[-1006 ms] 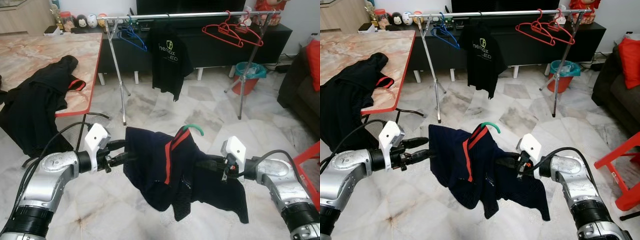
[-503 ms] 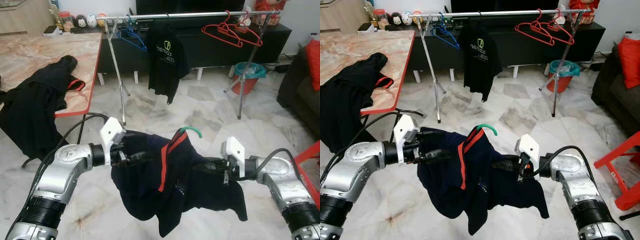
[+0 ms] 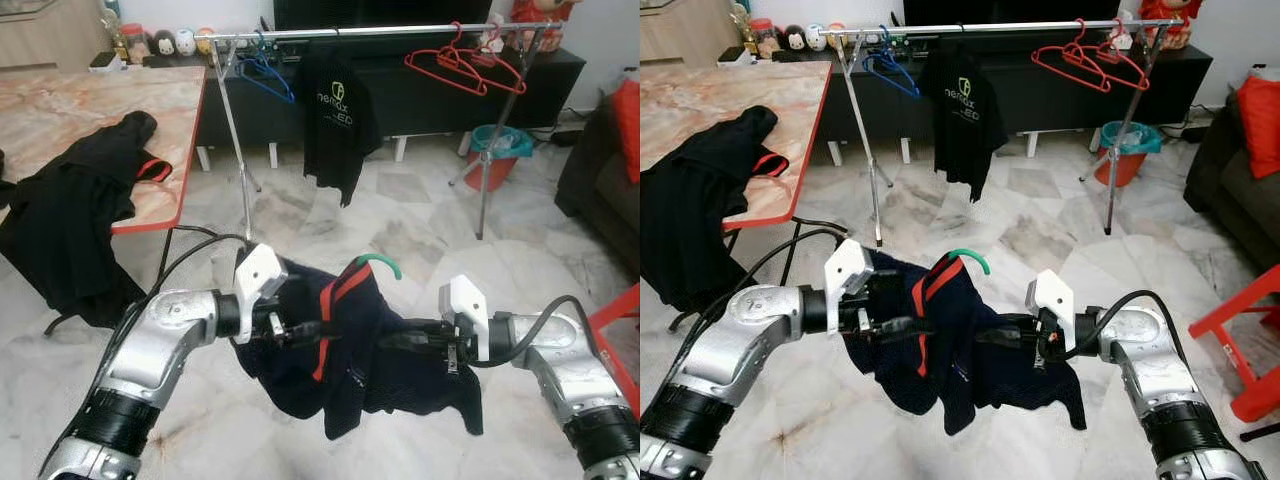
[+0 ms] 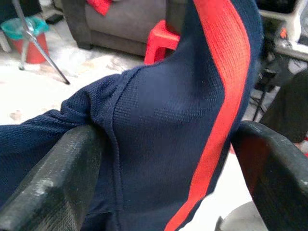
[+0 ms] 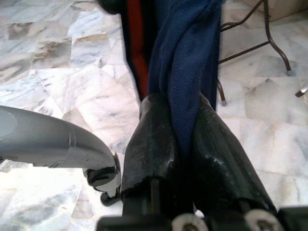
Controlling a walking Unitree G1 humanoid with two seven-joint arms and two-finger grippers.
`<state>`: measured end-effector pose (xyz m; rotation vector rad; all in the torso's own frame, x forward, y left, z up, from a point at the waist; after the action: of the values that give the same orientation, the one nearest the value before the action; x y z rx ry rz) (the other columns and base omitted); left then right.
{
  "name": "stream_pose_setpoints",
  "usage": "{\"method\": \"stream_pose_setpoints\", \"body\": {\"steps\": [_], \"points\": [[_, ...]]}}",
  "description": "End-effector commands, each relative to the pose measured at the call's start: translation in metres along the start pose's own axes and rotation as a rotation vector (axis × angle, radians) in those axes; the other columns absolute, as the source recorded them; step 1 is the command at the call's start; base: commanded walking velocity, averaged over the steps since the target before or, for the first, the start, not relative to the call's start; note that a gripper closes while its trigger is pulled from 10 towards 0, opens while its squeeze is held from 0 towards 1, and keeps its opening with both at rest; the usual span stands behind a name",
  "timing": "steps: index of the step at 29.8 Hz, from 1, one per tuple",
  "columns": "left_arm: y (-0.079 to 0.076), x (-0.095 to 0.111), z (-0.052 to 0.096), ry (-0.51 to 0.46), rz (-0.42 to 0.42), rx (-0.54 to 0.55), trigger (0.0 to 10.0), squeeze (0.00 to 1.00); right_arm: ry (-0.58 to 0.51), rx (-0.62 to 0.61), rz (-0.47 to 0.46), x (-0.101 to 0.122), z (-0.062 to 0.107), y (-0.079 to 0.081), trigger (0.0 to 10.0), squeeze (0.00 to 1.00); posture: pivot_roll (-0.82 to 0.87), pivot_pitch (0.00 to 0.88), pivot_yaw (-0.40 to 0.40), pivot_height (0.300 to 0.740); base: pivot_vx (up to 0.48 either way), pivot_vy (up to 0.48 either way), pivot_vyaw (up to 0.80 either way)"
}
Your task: Hang hanger
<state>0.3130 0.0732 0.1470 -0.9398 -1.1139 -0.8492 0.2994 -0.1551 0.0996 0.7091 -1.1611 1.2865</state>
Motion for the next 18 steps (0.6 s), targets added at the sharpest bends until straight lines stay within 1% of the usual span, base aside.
{"method": "stream_pose_setpoints", "body": {"steps": [1,2,3,4,9,12,14,18], "points": [[-0.001,0.007,-0.005,-0.006,-0.036,-0.008,10.0,1.0,-0.044,0.052,0.058,0.015,-0.005,0.003,10.0,0.0,0.05,0.0,0.003,0.74,0.0,0.0,0.0],[-0.003,0.007,-0.006,-0.004,-0.038,-0.016,10.0,1.0,-0.044,0.054,0.056,0.015,-0.006,0.004,10.0,0.0,0.05,0.0,0.003,0.74,0.0,0.0,0.0],[-0.004,0.006,-0.007,-0.003,-0.039,-0.022,10.0,0.43,-0.045,0.057,0.056,0.015,-0.006,0.004,10.0,0.0,0.05,0.0,0.003,0.74,0.0,0.0,0.0],[-0.006,0.006,-0.008,0.001,-0.038,-0.038,10.0,0.0,-0.045,0.058,0.055,0.015,-0.007,0.005,10.0,0.0,0.05,0.0,0.003,0.74,0.0,0.0,0.0],[-0.016,0.002,-0.01,0.027,-0.041,-0.105,10.0,0.0,-0.049,0.076,0.051,0.016,-0.008,0.008,10.0,0.0,0.05,0.0,0.003,0.74,0.0,0.0,0.0],[-0.012,0.007,-0.012,-0.008,-0.046,-0.076,10.0,0.0,-0.049,0.08,0.047,0.016,-0.008,0.009,10.0,0.0,0.05,0.0,0.003,0.74,0.0,0.0,0.0],[-0.005,0.015,-0.009,-0.039,-0.054,-0.036,10.0,0.0,-0.039,0.074,0.047,0.014,-0.007,0.008,10.0,0.0,0.05,0.0,0.003,0.74,0.0,0.0,0.0],[0.001,0.023,0.001,-0.045,-0.073,-0.007,10.0,0.0,-0.015,0.046,0.047,0.01,-0.005,0.005,10.0,0.0,0.05,0.0,0.004,0.74,0.0,0.0,0.0]]}}
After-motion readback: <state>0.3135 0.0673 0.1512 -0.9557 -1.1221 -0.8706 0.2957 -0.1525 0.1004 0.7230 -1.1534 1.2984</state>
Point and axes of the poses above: a point about 5 cm out from each wrist's last joint towards the gripper, its own z axis pointing back from the gripper into the wrist, its own x axis along the axis of the wrist's last joint, y = z × x, the point moved 4 cm from there along -z, pointing out of the wrist towards the gripper, and after that the axes turned 14 degrees about z, right-handed, at the moved point
